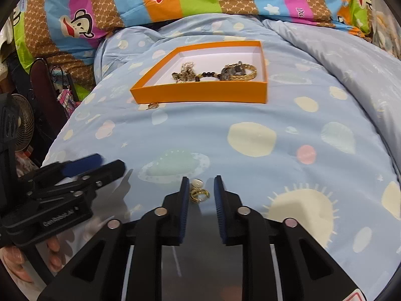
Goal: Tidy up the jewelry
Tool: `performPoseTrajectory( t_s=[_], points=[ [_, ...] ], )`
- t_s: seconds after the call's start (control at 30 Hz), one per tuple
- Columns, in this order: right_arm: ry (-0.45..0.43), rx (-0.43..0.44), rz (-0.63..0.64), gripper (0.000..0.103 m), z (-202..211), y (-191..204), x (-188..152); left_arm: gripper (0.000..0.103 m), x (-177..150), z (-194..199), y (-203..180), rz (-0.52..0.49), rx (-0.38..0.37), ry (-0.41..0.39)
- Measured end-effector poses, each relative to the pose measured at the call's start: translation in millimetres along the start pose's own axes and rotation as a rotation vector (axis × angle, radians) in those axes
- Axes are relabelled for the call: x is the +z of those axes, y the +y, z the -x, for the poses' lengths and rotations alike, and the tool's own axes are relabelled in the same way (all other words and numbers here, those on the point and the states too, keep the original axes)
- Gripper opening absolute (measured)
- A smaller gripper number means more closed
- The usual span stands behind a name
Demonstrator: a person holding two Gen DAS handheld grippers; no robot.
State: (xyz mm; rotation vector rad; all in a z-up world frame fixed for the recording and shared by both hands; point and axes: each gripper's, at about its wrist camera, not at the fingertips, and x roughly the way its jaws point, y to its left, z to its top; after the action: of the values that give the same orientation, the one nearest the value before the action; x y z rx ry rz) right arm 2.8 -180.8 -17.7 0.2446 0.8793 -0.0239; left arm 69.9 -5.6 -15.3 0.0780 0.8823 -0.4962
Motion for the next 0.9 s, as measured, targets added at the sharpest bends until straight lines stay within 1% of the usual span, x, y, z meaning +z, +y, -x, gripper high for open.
performPoseTrajectory(
  t_s=[0.1, 0.23, 0.37, 0.43, 0.47, 0.5, 0.53, 0.7, 0.8, 0.83, 0.87, 0.9],
  points=[
    [-0.007, -0.009, -0.024, 0.024, 11, -10, -4, 0.057, -3, 8, 15, 0.031, 0.008, -0.002],
    [0.002, -0.002, -0.005, 0.025, 11, -6, -3, 0.057, -8, 14, 34, 0.071, 0.028, 0.006],
    [0.024, 0.007, 0.028, 0.025, -3, 7, -2, 0.057, -9, 19, 40, 0.082, 0.039, 0.002],
    [0.022, -0.007, 0.042, 0.025, -7, 11, -3, 0.057, -6, 19, 39, 0.074, 0.033, -0.001],
    [0.018, -0.019, 0.053, 0.023, -8, 13, -2, 0.057, -3, 18, 37, 0.068, 0.031, -0.003],
    [0.016, -0.026, 0.054, 0.020, -9, 14, -1, 0.057, 3, 15, 34, 0.057, 0.028, -0.004],
    [0.018, -0.026, 0.049, 0.014, -10, 13, 0, 0.057, 8, 12, 32, 0.051, 0.027, -0.005],
    [0.000, -0.022, 0.020, 0.014, -10, 8, 10, 0.057, 49, -20, 14, 0.014, 0.018, -0.022],
    [-0.023, -0.018, 0.010, 0.014, -7, 5, 20, 0.056, 70, -51, 5, 0.000, 0.040, -0.005],
    [-0.029, -0.016, 0.008, 0.014, -6, 4, 23, 0.053, 74, -61, 4, -0.002, 0.047, 0.009],
    [-0.037, -0.012, 0.003, 0.014, -5, 3, 27, 0.048, 79, -71, 2, 0.002, 0.050, 0.027],
    [-0.041, -0.006, -0.002, 0.014, -5, 1, 30, 0.045, 80, -77, 2, 0.006, 0.047, 0.037]
  ],
)
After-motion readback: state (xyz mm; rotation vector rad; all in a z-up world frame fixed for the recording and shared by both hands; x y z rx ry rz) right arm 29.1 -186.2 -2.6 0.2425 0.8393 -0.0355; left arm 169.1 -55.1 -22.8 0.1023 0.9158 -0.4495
